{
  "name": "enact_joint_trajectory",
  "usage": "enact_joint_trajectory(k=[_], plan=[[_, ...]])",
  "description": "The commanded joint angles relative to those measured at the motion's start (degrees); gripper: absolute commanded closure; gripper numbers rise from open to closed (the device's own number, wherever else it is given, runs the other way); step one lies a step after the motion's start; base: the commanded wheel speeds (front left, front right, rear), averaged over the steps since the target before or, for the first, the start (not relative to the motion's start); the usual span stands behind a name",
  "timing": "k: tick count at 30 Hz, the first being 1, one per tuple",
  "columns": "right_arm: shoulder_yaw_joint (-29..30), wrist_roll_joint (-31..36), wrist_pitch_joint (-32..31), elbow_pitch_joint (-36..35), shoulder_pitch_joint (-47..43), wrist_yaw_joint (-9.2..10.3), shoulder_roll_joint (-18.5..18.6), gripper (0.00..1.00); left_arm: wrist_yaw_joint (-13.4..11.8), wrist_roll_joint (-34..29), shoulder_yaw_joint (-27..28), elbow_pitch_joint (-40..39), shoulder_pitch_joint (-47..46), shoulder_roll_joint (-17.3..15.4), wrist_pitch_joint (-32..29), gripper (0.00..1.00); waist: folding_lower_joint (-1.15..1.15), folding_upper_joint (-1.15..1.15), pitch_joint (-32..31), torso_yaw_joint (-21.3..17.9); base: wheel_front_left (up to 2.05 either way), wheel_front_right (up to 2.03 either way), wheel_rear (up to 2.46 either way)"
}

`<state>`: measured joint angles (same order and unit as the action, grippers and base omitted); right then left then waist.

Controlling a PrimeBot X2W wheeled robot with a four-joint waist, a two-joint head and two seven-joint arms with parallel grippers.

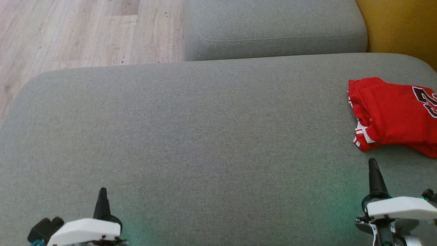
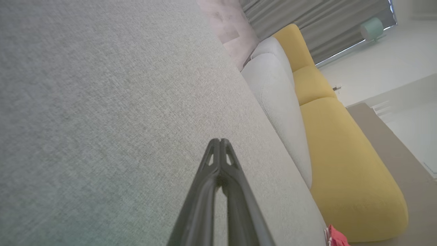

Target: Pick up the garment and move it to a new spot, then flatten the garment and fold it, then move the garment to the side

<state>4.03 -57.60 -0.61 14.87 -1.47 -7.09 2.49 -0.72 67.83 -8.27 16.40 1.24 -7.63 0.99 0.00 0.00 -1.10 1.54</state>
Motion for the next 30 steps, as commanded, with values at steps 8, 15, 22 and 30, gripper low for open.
enact_joint_trajectory(k=[8, 15, 22, 30], plan=[[-0.05, -6.35, -1.04, -1.59, 3.72, -0.27, 0.53, 1.0, 1.77, 4.44, 4.1, -1.97, -3.78, 0.64, -1.24, 1.0, 0.0, 0.0, 0.2, -0.25, 0.0, 0.0, 0.0], [0.32, -11.07, -1.8, -1.47, 4.37, -0.29, 0.55, 1.0, 2.84, 7.78, 5.84, -2.03, -4.38, 1.29, -2.25, 1.0, 0.0, 0.0, 0.38, -0.46, 0.0, 0.0, 0.0], [0.7, -15.79, -2.57, -1.35, 5.02, -0.31, 0.56, 1.0, 3.9, 11.11, 7.58, -2.09, -4.99, 1.94, -3.26, 1.0, 0.0, 0.0, 0.56, -0.67, 0.0, 0.0, 0.0], [1.14, -21.17, -3.45, -1.21, 5.76, -0.33, 0.57, 1.0, 5.12, 14.9, 9.56, -2.16, -5.68, 2.69, -4.41, 1.0, 0.0, 0.0, 0.76, -0.92, 0.0, 0.0, 0.0]])
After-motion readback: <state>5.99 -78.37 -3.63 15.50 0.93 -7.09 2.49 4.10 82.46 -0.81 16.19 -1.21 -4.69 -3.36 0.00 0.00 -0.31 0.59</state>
